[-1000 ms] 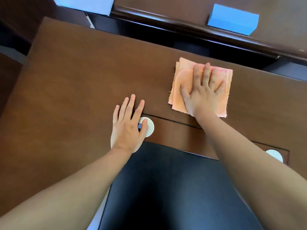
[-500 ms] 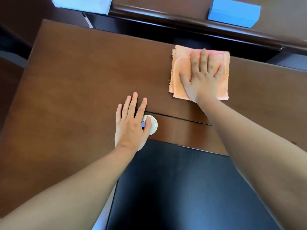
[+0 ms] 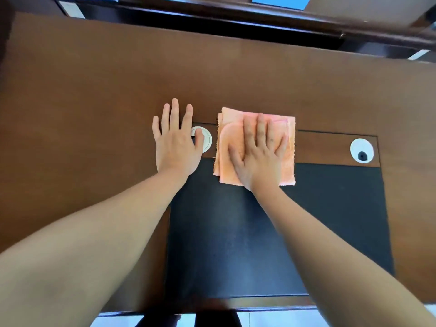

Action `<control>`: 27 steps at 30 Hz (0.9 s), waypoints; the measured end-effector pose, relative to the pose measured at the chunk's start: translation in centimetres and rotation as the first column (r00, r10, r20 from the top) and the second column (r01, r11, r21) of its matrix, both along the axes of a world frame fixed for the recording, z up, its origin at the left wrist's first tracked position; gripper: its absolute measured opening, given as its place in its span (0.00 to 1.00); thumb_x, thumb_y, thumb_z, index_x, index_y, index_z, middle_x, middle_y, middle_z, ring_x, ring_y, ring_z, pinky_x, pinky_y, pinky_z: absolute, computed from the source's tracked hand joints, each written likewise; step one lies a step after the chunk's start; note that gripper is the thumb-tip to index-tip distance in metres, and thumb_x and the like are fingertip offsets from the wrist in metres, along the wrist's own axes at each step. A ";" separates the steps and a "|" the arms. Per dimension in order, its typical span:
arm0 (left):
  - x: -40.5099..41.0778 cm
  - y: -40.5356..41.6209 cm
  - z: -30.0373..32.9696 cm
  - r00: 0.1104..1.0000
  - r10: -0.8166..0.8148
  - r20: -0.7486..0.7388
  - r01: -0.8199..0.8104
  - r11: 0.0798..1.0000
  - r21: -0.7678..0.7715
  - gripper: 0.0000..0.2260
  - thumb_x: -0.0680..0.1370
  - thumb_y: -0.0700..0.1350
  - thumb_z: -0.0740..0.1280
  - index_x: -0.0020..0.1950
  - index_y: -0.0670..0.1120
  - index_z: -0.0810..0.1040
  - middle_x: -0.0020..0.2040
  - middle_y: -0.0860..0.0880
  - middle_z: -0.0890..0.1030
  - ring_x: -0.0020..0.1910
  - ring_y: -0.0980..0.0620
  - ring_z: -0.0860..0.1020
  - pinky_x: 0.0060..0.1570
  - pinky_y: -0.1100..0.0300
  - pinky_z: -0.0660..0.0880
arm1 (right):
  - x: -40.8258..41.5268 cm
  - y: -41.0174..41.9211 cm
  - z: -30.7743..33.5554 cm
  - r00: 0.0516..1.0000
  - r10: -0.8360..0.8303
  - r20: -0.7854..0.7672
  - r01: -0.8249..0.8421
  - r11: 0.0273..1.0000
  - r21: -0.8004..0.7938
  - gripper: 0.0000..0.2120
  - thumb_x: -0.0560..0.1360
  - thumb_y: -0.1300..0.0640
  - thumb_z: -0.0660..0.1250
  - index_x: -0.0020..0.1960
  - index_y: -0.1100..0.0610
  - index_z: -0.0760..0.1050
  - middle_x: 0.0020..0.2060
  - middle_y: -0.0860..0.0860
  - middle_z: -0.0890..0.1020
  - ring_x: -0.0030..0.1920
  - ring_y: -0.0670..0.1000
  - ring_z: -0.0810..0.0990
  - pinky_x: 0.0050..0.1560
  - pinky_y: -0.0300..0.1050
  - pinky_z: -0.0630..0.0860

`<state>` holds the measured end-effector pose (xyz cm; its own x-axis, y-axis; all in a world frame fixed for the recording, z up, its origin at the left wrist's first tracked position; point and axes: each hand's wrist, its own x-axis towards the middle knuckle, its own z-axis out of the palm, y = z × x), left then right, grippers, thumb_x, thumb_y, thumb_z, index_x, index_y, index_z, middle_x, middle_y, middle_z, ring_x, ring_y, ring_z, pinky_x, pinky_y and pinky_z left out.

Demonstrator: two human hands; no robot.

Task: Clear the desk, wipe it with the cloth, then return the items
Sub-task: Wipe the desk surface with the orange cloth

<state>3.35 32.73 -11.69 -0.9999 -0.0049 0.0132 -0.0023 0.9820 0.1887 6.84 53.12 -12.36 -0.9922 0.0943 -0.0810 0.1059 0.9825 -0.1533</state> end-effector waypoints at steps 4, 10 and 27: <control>0.3 -0.5 0.4 1.000 -0.028 0.011 0.027 0.997 0.066 0.28 0.85 0.57 0.53 0.84 0.49 0.61 0.85 0.42 0.55 0.85 0.42 0.52 0.81 0.40 0.50 | 7.5 -1.9 -0.2 0.997 -0.075 0.023 0.074 0.997 0.024 0.37 0.83 0.32 0.44 0.87 0.46 0.44 0.87 0.51 0.47 0.86 0.55 0.43 0.81 0.70 0.41; 3.4 -4.0 0.7 0.966 -0.253 0.044 0.250 0.965 0.076 0.28 0.86 0.57 0.53 0.85 0.49 0.59 0.86 0.44 0.54 0.85 0.43 0.51 0.82 0.44 0.49 | 17.1 -5.5 -0.4 0.985 -0.170 0.030 0.168 0.985 0.043 0.37 0.84 0.32 0.44 0.87 0.47 0.43 0.87 0.52 0.46 0.86 0.56 0.43 0.81 0.71 0.41; 5.9 -9.0 2.2 0.955 -0.271 -0.119 0.284 0.953 0.102 0.14 0.83 0.47 0.65 0.68 0.48 0.78 0.66 0.47 0.76 0.63 0.43 0.75 0.62 0.47 0.72 | 19.9 -10.5 -0.3 0.974 -0.223 0.043 0.221 0.974 0.050 0.37 0.83 0.32 0.45 0.87 0.47 0.45 0.87 0.53 0.44 0.86 0.59 0.44 0.79 0.75 0.45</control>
<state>9.27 23.75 -9.47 -0.9552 0.2651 0.1313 0.2926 0.9121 0.2872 26.79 42.60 -12.70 -0.9411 0.3167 -0.1187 0.3287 0.9392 -0.0996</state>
